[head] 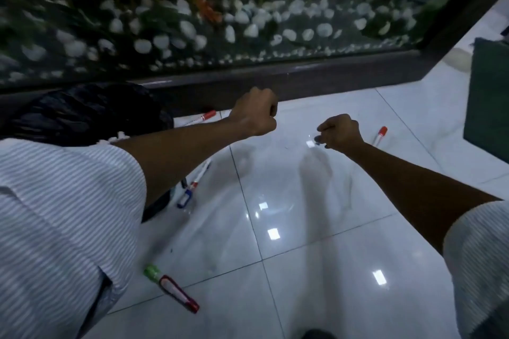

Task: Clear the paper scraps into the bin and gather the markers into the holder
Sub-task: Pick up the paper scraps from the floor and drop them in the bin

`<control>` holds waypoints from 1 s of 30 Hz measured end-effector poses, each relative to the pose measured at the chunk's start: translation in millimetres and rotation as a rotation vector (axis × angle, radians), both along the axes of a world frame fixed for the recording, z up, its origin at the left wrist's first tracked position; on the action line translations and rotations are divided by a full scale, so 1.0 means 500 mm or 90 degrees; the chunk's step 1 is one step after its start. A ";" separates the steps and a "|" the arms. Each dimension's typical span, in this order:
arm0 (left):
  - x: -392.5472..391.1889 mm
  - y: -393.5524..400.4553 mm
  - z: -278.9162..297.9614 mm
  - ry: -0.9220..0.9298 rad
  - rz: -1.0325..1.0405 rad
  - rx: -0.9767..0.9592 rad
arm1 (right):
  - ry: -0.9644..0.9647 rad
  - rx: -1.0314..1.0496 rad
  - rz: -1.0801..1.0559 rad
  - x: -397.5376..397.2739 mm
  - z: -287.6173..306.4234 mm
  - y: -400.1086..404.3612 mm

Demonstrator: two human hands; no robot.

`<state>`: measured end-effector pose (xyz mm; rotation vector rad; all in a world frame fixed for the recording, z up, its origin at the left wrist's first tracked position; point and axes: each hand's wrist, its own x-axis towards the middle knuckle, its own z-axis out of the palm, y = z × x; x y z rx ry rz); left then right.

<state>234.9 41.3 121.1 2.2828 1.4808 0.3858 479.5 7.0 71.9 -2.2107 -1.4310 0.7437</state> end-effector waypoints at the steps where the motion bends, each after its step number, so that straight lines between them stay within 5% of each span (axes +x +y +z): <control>1: 0.011 0.005 -0.025 0.001 -0.004 -0.015 | -0.032 -0.010 0.006 0.016 -0.016 -0.005; 15: 0.142 0.050 -0.262 -0.023 -0.036 -0.099 | -0.141 0.086 0.042 0.043 -0.154 0.023; 24: 0.135 0.046 -0.249 0.042 -0.051 -0.091 | -0.064 0.066 -0.041 0.002 -0.145 0.033; 30: 0.080 0.050 -0.136 0.024 0.041 -0.056 | 0.016 0.074 0.041 -0.079 -0.083 0.012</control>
